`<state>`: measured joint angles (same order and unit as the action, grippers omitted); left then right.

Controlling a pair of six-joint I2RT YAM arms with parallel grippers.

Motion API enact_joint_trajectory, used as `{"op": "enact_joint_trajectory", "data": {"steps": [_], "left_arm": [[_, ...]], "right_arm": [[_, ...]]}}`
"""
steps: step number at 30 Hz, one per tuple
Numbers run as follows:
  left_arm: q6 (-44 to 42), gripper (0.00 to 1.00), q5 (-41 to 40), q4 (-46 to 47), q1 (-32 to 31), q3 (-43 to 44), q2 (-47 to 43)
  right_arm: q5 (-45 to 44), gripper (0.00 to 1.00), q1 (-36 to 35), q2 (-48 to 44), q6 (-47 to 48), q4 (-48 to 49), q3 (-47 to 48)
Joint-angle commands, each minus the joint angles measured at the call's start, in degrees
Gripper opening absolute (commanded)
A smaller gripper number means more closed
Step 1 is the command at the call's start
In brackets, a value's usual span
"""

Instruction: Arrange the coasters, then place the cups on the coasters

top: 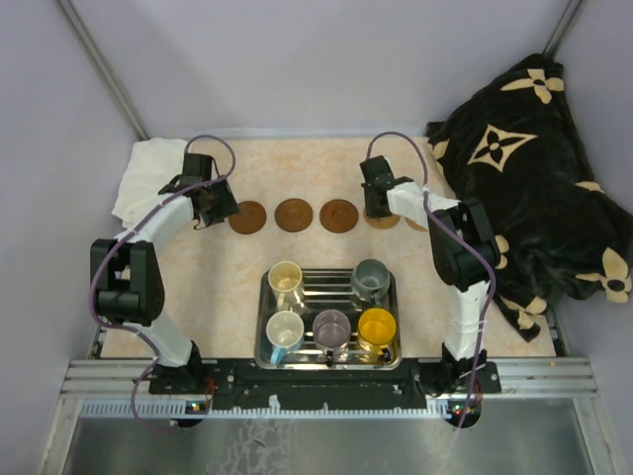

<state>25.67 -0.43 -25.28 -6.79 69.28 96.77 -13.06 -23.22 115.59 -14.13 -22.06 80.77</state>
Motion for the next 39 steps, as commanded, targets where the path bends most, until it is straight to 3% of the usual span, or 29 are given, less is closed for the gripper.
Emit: {"op": "enact_joint_trajectory", "data": {"steps": [1,9,23,30,31,33,34,36,39], "left_arm": [[-0.19,0.59,-0.2,1.18,-0.42,-0.28,0.77],[-0.21,0.59,0.23,1.3,-0.42,-0.7,0.57],[-0.2,0.59,0.26,0.83,-0.42,-1.06,-1.2],[-1.44,0.56,0.69,0.42,-0.42,-1.47,-4.88],[-1.75,0.56,0.69,0.47,-0.42,-1.74,-6.06],[-2.49,0.6,0.4,0.96,-0.52,-2.38,-8.99],[-2.9,0.64,0.14,1.29,-0.51,-2.88,-10.82],[-3.98,0.68,0.04,2.06,-0.51,-3.97,-14.48],[-4.78,0.68,1.41,2.76,-0.6,-5.05,-20.51]], "right_arm": [[-0.32,0.17,-1.03,-0.9,-0.27,-4.61,0.69],[-3.65,0.23,-1.03,-4.43,-0.5,-4.65,0.19],[-6.72,0.24,-1.03,-13.3,2.29,-6.99,5.77],[-9.81,0.24,-1.03,-27.21,2.63,-1.55,-2.24],[-10.72,0.3,-0.97,-30.12,3.0,-0.17,-4.24],[-11.84,0.8,-0.49,-35.63,3.67,2.32,-7.6],[-11.3,0.9,0.14,-37.79,3.85,2.59,-8.86],[-6.13,0.98,2.9,-41.37,2.58,1.69,-9.14],[2.48,0.99,8.27,-44.64,-0.73,-0.53,-9.27]]}}
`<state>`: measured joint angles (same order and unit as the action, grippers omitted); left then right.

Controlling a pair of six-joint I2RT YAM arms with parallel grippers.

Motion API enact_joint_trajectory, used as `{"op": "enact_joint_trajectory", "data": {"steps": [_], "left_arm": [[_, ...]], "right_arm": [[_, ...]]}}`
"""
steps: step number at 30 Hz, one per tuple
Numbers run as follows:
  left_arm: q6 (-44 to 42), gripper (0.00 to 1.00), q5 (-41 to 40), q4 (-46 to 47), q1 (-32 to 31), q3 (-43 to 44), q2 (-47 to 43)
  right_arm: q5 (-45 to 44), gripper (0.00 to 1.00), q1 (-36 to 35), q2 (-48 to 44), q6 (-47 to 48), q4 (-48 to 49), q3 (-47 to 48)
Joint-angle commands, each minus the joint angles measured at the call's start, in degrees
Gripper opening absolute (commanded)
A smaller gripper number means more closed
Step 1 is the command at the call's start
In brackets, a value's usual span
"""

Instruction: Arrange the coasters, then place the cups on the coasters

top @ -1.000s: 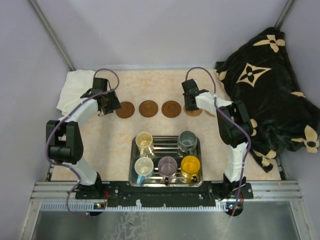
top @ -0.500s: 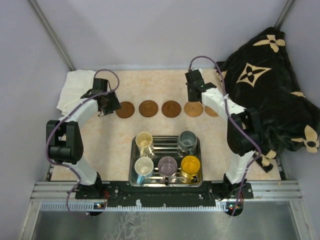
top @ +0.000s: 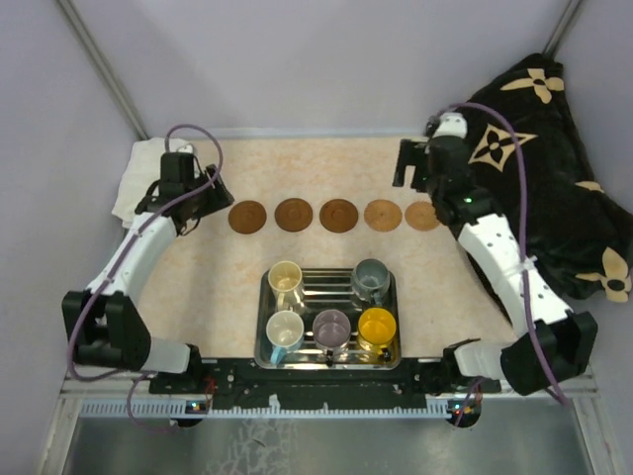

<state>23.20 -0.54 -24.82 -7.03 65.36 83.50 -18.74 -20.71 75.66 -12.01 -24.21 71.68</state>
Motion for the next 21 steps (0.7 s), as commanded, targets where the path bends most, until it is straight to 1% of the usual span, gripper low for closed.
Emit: {"op": "enact_joint_trajectory", "data": {"steps": [1,3,6,9,11,14,16,19,20,21], "left_arm": [[-2.62,0.67,2.3,2.39,-0.36,-1.32,-9.02],[-3.31,0.64,3.71,2.49,-0.44,-1.91,-12.43],[-4.69,0.63,7.09,3.26,-0.51,-3.52,-17.73],[-4.7,0.69,9.24,3.3,-0.86,-5.18,-22.19],[-4.79,0.7,9.45,2.27,-1.09,-6.14,-24.75],[-3.06,0.73,7.69,0.85,-1.07,-8.15,-27.73],[-2.05,0.72,9.35,0.15,-1.06,-9.32,-28.53],[-0.51,0.67,13.19,0.44,-1.06,-11.51,-29.18],[-0.12,0.63,13.72,0.73,-1.06,-12.35,-29.45],[0.22,0.52,14.2,0.96,-1.06,-12.92,-29.78]], "right_arm": [[9.82,0.99,7.06,-5.56,-3.47,1.28,-0.64],[10.92,0.99,7.69,-7.76,-3.81,2.12,-2.81],[13.32,0.99,7.71,-11.7,-2.54,2.82,-6.48],[14.37,0.99,7.63,-14.65,-2.06,0.76,-8.65],[14.54,0.98,7.64,-16.38,-2.36,-1.31,-9.89],[12.01,0.92,6.85,-18.63,-2.29,-5.32,-11.65],[9.33,0.89,5.29,-20.2,-2.14,-8.35,-12.62],[5.61,0.85,1.75,-22.73,-3.34,-12.29,-13.47],[4.33,0.83,0.72,-23.26,-4.11,-13.52,-13.57],[3.44,0.82,0.07,-23.66,-4.89,-15.12,-13.79]]}}
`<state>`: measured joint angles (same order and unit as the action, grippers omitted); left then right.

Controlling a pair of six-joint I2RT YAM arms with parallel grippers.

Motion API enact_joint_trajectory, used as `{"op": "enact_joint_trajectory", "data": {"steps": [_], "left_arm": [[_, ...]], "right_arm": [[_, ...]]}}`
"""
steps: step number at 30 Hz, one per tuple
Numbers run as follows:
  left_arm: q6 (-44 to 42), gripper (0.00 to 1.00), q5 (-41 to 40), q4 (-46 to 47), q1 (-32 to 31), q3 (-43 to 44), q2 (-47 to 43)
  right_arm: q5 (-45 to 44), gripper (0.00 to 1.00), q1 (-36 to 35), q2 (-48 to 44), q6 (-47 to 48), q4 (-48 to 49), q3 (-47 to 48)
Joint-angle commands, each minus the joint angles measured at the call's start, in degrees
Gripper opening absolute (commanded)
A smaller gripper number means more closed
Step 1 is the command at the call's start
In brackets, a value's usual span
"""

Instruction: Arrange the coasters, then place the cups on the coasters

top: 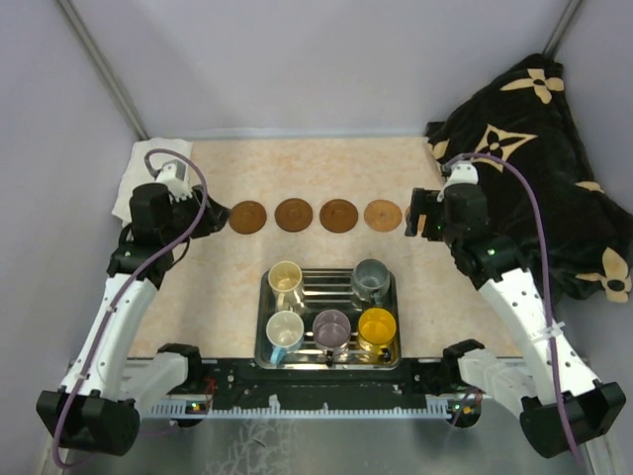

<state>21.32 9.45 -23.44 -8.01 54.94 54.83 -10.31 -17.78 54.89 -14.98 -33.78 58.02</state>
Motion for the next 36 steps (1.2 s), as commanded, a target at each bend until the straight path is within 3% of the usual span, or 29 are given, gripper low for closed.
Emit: {"op": "enact_joint_trajectory", "data": {"steps": [1,2,7,9,11,15,21,31,36], "left_arm": [[2.16,0.37,4.7,-0.32,-0.08,-3.0,-1.54],[2.07,0.36,5.4,-0.68,-0.08,-3.21,-1.97],[-0.56,0.47,8.16,-1.45,-0.08,-4.81,-7.58],[-1.57,0.57,7.48,-1.24,-0.08,-5.83,-10.64],[-2.46,0.6,6.36,-0.61,-0.08,-7.06,-13.06],[-2.9,0.59,4.24,-2.07,-0.08,-8.12,-14.13],[-1.19,0.6,6.25,-4.12,-0.08,-9.51,-12.78],[-0.63,0.54,3.15,-6.13,-0.78,-11.12,-10.51],[-0.54,0.52,-0.41,-6.18,-2.9,-11.18,-7.71]], "right_arm": [[-5.13,0.8,-3.21,-3.44,-2.66,-6.52,-0.48],[-4.93,0.79,-3.37,-4.15,-3.49,-7.18,-0.97],[-5.01,0.73,-3.49,-8.92,-7.06,-8.83,-5.17],[-4.64,0.72,-3.49,-9.52,-7.86,-9.19,-6.52],[-3.63,0.7,-3.49,-8.96,-8.53,-9.08,-7.45],[-1.12,0.66,-3.61,-6.18,-8.62,-8.28,-8.33],[-1.48,0.69,-6.6,-4.37,-8.68,-9.12,-8.72],[-7.34,0.69,-17.89,0.53,-15.32,-8.56,-9.42],[-7.9,0.66,-19.41,5.12,-16.55,-6.77,-8.13]]}}
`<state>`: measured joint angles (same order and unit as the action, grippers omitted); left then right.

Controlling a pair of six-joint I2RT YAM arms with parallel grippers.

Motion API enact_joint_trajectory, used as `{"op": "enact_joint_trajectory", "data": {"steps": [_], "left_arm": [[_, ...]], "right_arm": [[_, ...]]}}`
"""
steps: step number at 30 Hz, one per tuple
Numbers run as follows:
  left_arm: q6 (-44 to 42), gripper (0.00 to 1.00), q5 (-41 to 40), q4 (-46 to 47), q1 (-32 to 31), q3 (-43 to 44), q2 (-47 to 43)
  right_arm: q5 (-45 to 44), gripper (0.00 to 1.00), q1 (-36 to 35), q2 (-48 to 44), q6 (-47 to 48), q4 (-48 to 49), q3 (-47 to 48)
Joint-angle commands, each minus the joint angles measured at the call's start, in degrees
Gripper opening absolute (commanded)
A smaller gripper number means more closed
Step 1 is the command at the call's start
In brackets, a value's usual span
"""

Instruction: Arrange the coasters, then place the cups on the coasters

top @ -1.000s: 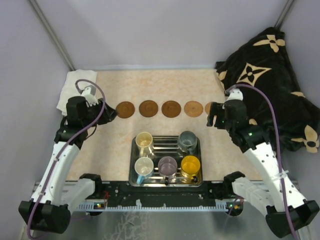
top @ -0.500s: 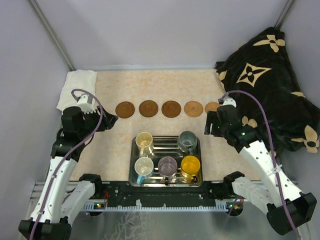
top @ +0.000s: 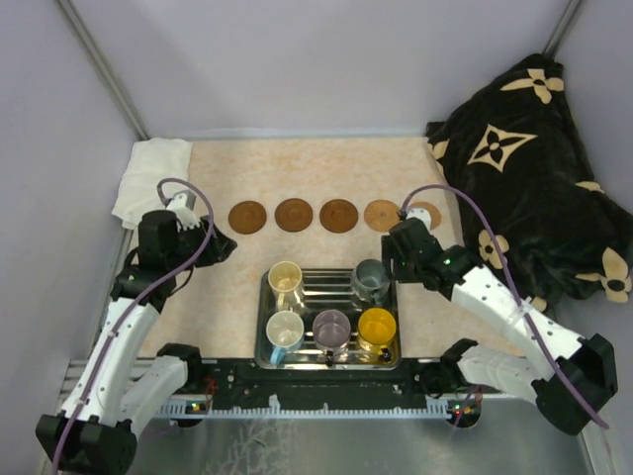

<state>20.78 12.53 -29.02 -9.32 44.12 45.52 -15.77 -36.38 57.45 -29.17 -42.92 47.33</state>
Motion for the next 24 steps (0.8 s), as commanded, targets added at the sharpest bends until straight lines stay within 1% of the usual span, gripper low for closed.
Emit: {"op": "enact_joint_trajectory", "data": {"steps": [1,6,13,19,24], "left_arm": [[0.02,0.52,-4.82,-0.82,-2.04,-0.16,2.37],[1.08,0.49,-8.96,-2.19,-4.04,0.62,5.92],[3.57,0.48,-14.98,-3.45,-8.43,0.06,9.36],[5.38,0.48,-14.32,-2.01,-9.45,-0.45,10.76],[5.42,0.49,-14.38,-1.49,-9.53,0.04,12.05]], "right_arm": [[-2.21,0.65,-0.84,3.47,-2.56,2.66,2.77],[-2.14,0.63,-1.06,7.16,-2.95,2.68,3.8],[-1.61,0.6,-1.9,8.46,-3.69,3.77,3.76],[-0.97,0.55,-2.21,10.74,-3.88,5.63,3.65],[-0.88,0.53,-2.87,14.53,-3.64,7.19,4.2]]}}
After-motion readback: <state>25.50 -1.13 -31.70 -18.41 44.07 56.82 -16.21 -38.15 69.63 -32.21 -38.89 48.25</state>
